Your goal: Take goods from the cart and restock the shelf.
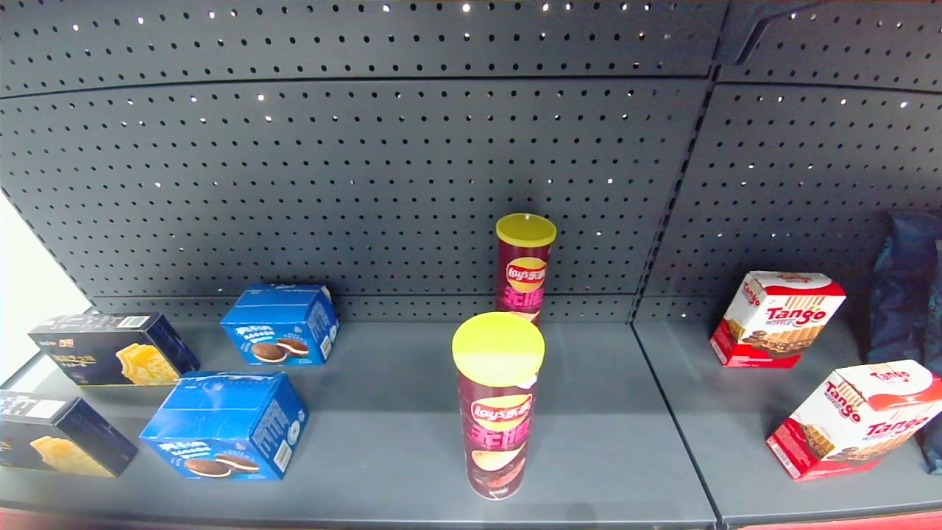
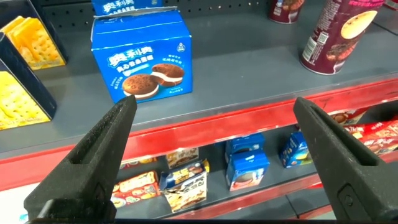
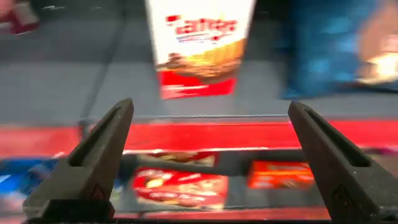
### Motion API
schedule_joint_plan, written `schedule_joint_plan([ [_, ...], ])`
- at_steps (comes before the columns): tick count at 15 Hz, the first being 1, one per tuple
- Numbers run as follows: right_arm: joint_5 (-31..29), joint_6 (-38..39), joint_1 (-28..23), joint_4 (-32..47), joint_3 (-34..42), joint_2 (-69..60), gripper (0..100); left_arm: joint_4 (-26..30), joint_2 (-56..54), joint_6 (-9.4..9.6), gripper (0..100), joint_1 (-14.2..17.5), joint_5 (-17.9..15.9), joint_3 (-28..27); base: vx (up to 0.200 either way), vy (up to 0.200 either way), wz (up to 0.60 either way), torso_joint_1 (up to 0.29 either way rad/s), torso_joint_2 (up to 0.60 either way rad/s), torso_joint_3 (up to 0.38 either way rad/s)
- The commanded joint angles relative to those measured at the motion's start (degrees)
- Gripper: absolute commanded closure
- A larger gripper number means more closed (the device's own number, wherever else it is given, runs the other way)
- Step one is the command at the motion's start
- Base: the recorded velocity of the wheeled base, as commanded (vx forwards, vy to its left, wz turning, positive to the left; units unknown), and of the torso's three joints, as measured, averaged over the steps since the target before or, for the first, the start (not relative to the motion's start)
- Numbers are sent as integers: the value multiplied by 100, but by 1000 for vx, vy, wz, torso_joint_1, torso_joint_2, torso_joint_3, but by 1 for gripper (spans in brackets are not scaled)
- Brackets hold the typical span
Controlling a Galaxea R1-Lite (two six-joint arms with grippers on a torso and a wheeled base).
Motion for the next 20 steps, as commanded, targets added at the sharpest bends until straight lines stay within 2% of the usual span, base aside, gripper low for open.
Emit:
schedule_joint_plan([
  [1,353,-4,-1,12,10,-25,0,10,7,-24,0,2,-38,0,0,0,0,0,0,0],
  [3,1012,-39,-1,197,10,-25,0,1,7,-15,0,2,-363,0,0,0,0,0,0,0],
  [4,986,31,-1,451,-17,-25,0,1,7,-15,0,2,-504,0,0,0,0,0,0,0],
  [8,915,145,-1,364,10,-16,0,-8,-1,38,0,2,-934,0,0,0,0,0,0,0],
  [11,915,145,-1,364,10,-16,0,10,-1,178,0,2,-855,-114,0,0,0,0,0,0],
  [13,915,145,-1,364,1,-16,0,273,25,143,0,2,-899,-457,0,0,0,0,0,0],
  [15,915,154,-1,364,1,-16,0,836,166,178,0,-7,-1049,-844,0,0,0,0,0,0],
  [16,915,145,-1,364,10,-16,0,845,174,187,0,-7,-1057,-844,0,0,0,0,0,0],
  [18,915,145,-1,364,10,-16,0,889,333,336,0,2,-1057,-888,0,0,0,0,0,0],
  [19,915,145,-1,364,10,-16,0,889,552,424,0,2,-1031,-1002,0,0,0,0,0,0],
  [20,915,145,-1,364,10,-16,0,889,825,416,0,2,-1022,-1195,0,0,0,0,0,0],
])
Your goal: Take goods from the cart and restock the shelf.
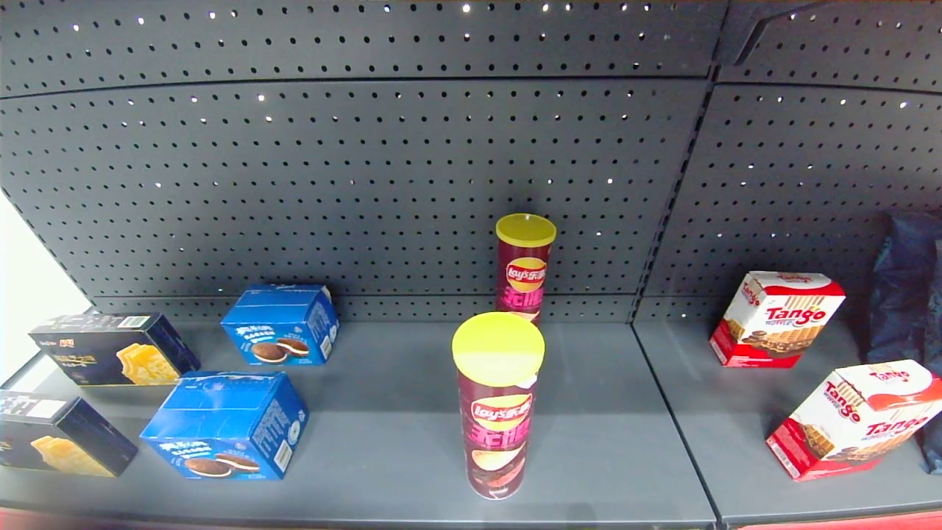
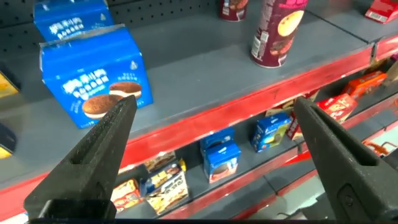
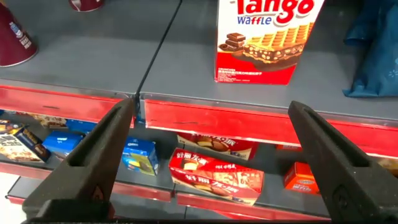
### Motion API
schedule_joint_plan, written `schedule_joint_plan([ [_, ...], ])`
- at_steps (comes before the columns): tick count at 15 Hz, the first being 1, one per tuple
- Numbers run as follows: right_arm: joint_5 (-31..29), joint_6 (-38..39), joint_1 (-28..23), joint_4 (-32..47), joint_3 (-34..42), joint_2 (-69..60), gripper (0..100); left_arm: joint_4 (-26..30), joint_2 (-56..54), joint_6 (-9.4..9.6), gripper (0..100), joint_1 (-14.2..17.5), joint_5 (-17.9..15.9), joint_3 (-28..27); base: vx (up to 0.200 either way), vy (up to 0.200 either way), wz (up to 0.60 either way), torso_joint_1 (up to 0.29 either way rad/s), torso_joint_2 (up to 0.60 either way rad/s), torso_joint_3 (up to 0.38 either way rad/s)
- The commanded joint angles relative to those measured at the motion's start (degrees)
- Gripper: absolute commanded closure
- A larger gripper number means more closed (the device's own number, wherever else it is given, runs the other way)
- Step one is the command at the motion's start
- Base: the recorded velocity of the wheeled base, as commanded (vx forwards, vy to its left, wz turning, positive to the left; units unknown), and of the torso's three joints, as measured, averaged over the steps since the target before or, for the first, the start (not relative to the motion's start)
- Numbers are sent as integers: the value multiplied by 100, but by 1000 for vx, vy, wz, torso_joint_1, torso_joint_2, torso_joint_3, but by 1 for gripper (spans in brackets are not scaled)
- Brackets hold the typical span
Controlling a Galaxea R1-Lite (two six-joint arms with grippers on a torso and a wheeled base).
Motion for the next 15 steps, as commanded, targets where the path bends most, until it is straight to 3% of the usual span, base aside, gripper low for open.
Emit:
schedule_joint_plan([
  [1,1,5,4,-1,-9,39,0,-46,1108,-31,0,-73,6,-710,0,0,0,0,0,0],
  [2,1,-3,4,-1,0,39,0,-29,1231,-137,0,-644,112,-886,0,0,0,0,0,0],
  [4,1,-3,4,-1,0,39,0,-301,1961,-233,0,-1813,639,-1009,0,0,0,0,0,0],
  [6,1,-3,4,-1,0,39,0,-380,2761,-110,0,-2059,718,-1035,0,0,0,0,0,0],
  [8,1,-3,4,-1,0,39,0,-336,3323,338,0,-2208,815,-1026,0,0,0,0,0,0],
  [9,1,5,4,-1,0,39,0,-372,3745,856,0,-2366,824,-991,0,0,0,0,0,0],
  [10,1,5,4,-1,0,39,0,-407,4061,1243,0,-2384,806,-1000,0,0,0,0,0,0],
  [11,1,5,4,-1,0,39,0,-539,4422,1401,0,-2402,806,-1026,0,0,0,0,0,0],
  [15,1,-3,4,-1,0,39,0,-2112,5925,1445,0,-2393,850,-1229,0,0,0,0,0,0],
])
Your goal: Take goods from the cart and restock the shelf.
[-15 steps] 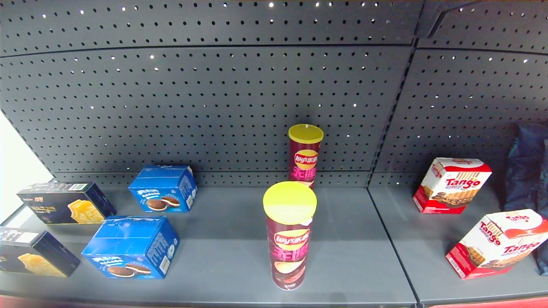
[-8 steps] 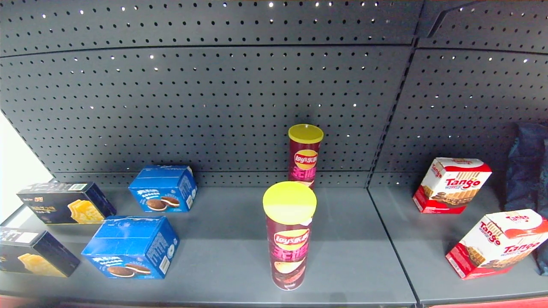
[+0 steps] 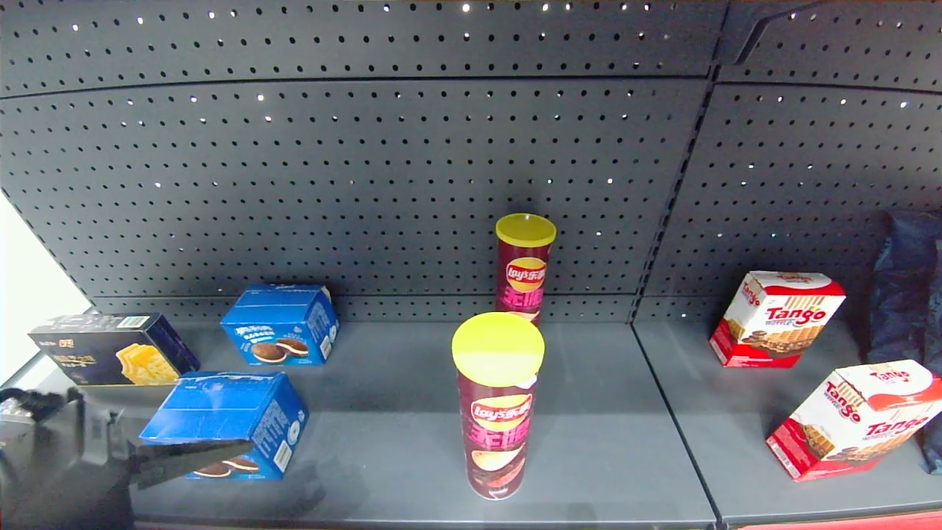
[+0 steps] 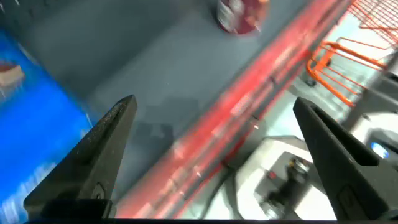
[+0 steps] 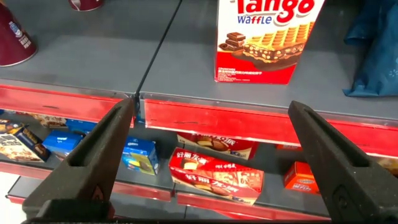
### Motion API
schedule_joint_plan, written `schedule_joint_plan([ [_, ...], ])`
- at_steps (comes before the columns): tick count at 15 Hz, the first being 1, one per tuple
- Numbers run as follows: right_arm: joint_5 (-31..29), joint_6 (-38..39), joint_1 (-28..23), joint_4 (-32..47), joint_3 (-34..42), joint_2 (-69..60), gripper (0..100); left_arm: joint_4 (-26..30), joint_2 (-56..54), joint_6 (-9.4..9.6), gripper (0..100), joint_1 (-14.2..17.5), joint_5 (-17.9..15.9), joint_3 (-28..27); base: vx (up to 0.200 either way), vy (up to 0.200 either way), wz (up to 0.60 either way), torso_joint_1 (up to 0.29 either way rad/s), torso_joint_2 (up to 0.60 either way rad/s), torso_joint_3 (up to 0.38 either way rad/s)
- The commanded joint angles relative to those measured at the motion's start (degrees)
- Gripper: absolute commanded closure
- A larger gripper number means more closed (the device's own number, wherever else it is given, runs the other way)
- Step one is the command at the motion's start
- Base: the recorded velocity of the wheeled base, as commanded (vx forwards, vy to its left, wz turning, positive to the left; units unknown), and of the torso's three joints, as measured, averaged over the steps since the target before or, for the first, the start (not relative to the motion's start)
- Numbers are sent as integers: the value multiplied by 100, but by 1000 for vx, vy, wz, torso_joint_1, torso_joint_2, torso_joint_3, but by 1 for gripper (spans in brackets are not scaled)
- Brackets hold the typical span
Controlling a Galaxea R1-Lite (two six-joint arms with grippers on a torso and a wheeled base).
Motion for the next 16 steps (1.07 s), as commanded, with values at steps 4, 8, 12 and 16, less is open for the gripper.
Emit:
schedule_joint_plan([
  [4,4,-6,-1,-1,-9,27,0,-1136,1949,-27,0,-33,302,-877,0,0,0,0,0,0],
  [8,4,-6,-1,-1,-9,27,0,-1232,2502,-27,0,-51,329,-1342,0,0,0,0,0,0],
  [12,4,3,-1,-1,0,27,0,-1443,3074,-27,0,-253,601,-1369,0,0,0,0,0,0],
  [16,4,3,-1,-1,0,18,0,-2111,3513,-176,0,-552,1172,-1369,0,0,0,0,0,0],
])
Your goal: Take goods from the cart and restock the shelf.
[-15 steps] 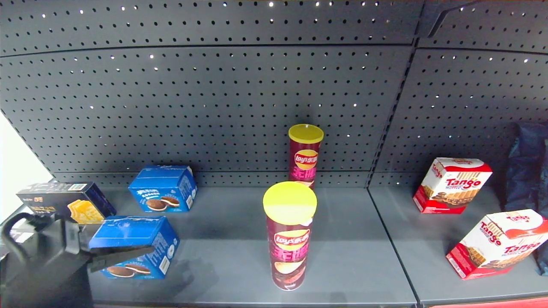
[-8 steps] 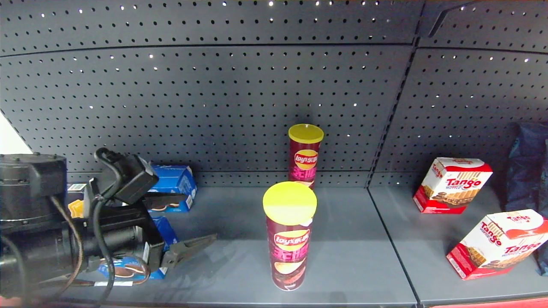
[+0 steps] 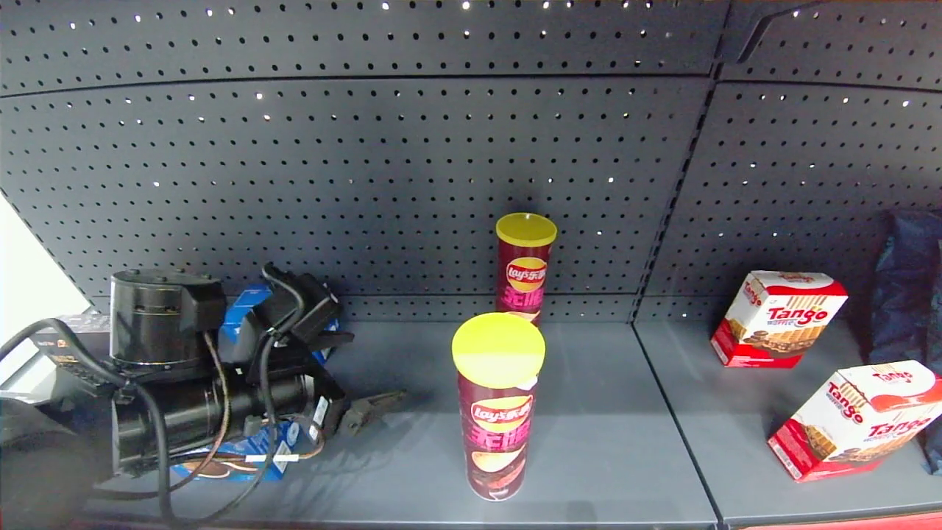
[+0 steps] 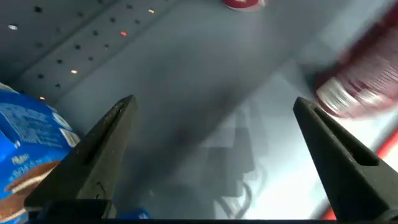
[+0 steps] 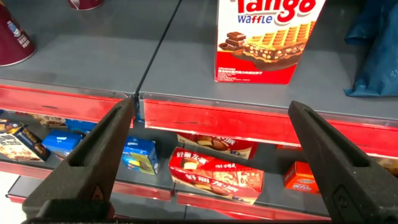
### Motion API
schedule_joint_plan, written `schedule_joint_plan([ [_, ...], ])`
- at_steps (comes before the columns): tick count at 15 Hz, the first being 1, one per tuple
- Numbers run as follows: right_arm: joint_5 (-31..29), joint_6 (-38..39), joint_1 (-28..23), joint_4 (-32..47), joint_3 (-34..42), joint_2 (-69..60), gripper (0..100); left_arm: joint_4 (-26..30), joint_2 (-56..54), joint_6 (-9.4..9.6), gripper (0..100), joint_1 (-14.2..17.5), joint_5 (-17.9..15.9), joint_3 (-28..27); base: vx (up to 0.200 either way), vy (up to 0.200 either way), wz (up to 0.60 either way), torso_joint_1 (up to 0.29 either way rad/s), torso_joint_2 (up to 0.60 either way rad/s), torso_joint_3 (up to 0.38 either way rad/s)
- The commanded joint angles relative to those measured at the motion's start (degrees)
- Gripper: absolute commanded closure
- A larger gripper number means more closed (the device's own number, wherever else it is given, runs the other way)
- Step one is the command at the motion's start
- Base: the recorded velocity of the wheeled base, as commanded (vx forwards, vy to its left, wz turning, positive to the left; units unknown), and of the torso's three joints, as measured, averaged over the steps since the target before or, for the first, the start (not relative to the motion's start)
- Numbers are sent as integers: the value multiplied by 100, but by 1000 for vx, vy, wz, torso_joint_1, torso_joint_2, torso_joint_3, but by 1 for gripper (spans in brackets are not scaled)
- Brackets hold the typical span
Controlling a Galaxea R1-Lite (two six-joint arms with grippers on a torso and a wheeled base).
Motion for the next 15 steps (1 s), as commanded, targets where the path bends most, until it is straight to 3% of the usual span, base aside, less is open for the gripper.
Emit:
schedule_joint_plan([
  [1,4,-6,4,-1,-9,16,0,-170,270,-186,0,-251,295,2,0,0,0,0,0,0],
  [3,4,-6,4,-1,0,16,0,-417,305,-564,0,-559,664,2,0,0,0,0,0,0],
  [5,4,-6,4,-1,0,16,0,-478,279,-739,0,-638,743,98,0,0,0,0,0,0],
  [15,4,-6,4,-1,0,16,0,-496,200,-766,0,-1156,752,160,0,0,0,0,0,0],
])
